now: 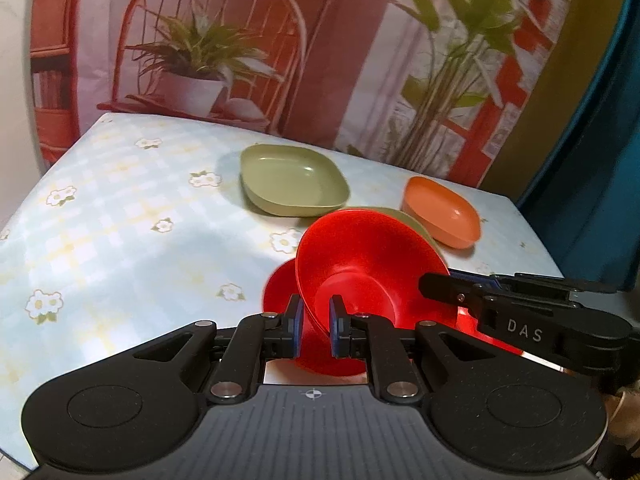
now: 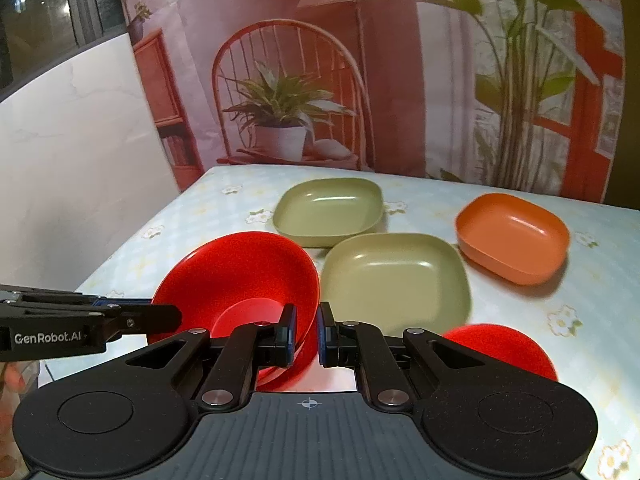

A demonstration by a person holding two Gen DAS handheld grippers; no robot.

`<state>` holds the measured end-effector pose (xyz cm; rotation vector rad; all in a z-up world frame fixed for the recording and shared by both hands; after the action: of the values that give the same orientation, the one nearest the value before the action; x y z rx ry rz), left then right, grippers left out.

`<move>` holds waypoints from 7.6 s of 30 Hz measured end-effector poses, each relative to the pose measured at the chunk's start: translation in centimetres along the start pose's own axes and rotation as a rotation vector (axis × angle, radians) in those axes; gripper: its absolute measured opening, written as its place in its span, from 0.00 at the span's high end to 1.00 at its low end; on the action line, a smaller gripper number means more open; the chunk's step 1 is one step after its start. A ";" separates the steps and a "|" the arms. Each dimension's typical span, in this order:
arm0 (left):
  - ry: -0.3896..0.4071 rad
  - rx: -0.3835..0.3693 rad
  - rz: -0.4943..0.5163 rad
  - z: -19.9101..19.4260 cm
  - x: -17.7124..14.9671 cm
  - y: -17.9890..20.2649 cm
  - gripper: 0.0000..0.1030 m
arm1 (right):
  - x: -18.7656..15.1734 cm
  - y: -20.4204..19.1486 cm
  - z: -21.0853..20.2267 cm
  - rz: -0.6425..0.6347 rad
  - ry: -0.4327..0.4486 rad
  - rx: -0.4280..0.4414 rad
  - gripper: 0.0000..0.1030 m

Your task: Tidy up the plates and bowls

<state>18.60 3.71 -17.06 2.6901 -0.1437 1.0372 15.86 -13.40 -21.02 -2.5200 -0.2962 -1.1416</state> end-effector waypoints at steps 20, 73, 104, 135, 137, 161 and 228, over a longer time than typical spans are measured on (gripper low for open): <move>-0.066 0.064 0.005 2.5 -0.3 -1.0 0.86 | -0.8 0.3 4.2 0.023 -0.083 0.022 0.89; -0.029 0.050 0.040 1.8 0.2 1.7 0.86 | -1.8 2.9 0.1 -0.009 0.057 -0.088 0.79; -0.134 -0.159 0.197 8.4 -3.1 13.7 0.61 | -8.0 14.0 -5.5 0.246 0.112 -0.263 0.73; -0.147 -0.151 0.198 8.6 -3.8 13.9 0.83 | -8.6 14.2 -4.9 0.267 0.108 -0.210 0.84; -0.137 -0.153 0.202 8.3 -3.8 13.9 0.83 | -8.5 14.1 -5.0 0.263 0.110 -0.213 0.85; 0.011 -0.133 0.113 2.4 -0.2 7.2 0.83 | -2.1 7.1 -4.0 0.127 0.142 -0.145 0.84; -0.012 0.064 -0.129 2.4 -3.3 -2.0 0.82 | -3.7 0.2 2.2 0.009 0.028 -0.016 0.76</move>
<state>18.08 4.97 -21.43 2.7216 0.0609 1.0033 15.02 -12.91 -25.20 -2.5139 -0.2690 -1.1792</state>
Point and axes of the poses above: each gripper's, at about its wrist camera, not at the fingertips, and z roughly the way its jaws point, y to its right, x to its top, the point moved 3 cm from there along z, roughly the way its jaws point, and after that the axes turned 4 degrees about x, right-handed, at the moved point
